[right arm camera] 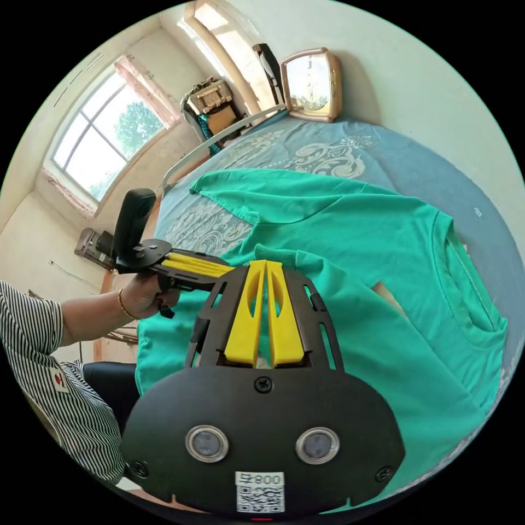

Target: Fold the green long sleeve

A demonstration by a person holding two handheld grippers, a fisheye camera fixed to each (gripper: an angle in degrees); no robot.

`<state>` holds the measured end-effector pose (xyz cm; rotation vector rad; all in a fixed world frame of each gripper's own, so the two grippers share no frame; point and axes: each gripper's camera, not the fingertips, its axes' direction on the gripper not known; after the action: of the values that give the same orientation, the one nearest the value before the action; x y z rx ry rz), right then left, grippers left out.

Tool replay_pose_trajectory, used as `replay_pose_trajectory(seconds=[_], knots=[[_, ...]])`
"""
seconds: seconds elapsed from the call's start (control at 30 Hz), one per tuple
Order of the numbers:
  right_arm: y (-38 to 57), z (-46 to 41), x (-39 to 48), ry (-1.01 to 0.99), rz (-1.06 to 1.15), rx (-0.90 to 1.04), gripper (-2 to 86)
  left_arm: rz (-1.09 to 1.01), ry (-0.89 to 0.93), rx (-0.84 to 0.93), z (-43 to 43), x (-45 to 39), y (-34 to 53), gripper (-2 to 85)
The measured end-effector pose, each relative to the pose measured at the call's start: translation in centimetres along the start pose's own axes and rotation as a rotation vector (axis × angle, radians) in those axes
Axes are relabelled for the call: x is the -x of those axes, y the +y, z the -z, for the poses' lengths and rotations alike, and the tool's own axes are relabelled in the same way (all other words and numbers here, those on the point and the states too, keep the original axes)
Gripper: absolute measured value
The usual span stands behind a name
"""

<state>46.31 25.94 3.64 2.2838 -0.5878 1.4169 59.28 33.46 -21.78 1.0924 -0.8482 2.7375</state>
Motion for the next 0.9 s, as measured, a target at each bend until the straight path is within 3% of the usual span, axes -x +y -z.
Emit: replay_pose_trajectory(seconds=[0.13, 0.43, 0.77, 0.9], knots=[[-4.0, -4.5, -1.7, 0.072, -0.016, 0.133, 0.1, 0.016, 0.010, 0.010, -0.7, -0.1, 0.4, 0.3], [-7.6, -7.2, -5.4, 0.023, -0.101, 0.166, 0.0, 0.006, 0.014, 0.013, -1.1, -1.7, -0.3, 0.2], [0.7, 0.5, -7.3, -0.148, -0.183, -0.076, 0.1, -0.059, -0.050, -0.103, 1.2, -6.3, -3.2, 0.2], [4.5, -1.7, -4.3, -0.132, -0.119, 0.021, 0.1, -0.062, -0.138, -0.073, -0.7, -7.0, -6.5, 0.2]])
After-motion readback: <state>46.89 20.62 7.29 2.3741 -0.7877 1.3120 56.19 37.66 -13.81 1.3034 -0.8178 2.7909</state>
